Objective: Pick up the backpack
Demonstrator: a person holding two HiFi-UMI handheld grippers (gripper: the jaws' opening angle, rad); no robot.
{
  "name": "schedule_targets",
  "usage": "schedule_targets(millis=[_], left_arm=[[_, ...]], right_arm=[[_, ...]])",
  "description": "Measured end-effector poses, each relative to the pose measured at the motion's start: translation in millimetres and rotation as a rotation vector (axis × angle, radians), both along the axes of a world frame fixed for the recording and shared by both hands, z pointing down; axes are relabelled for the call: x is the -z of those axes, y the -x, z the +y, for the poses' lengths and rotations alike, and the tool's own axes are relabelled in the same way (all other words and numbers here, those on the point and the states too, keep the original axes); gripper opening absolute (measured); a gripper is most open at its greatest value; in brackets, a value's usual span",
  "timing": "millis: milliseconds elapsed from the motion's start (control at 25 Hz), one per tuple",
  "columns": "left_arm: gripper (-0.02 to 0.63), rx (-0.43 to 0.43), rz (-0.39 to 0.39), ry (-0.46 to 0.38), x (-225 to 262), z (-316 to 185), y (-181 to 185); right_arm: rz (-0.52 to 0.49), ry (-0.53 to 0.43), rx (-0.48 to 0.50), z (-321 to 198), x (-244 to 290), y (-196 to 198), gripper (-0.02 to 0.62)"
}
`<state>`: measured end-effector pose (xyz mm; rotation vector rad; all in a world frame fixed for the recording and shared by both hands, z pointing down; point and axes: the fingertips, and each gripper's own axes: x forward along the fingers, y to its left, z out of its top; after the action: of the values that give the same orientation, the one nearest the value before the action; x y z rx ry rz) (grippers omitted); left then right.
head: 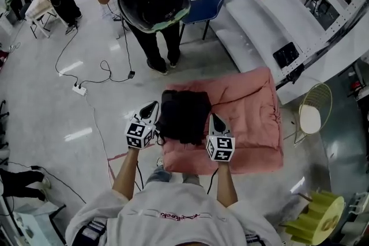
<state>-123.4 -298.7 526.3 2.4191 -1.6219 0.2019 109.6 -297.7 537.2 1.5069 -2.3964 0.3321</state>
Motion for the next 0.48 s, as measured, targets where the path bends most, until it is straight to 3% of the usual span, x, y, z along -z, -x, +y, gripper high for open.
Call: schedule_targets(millis=[480], left_arm=[[0.009, 0.03, -0.006, 0.069, -37, -11, -5]], right_arm=[[0.0, 0.071, 0.038, -21, -40, -3, 0.018]])
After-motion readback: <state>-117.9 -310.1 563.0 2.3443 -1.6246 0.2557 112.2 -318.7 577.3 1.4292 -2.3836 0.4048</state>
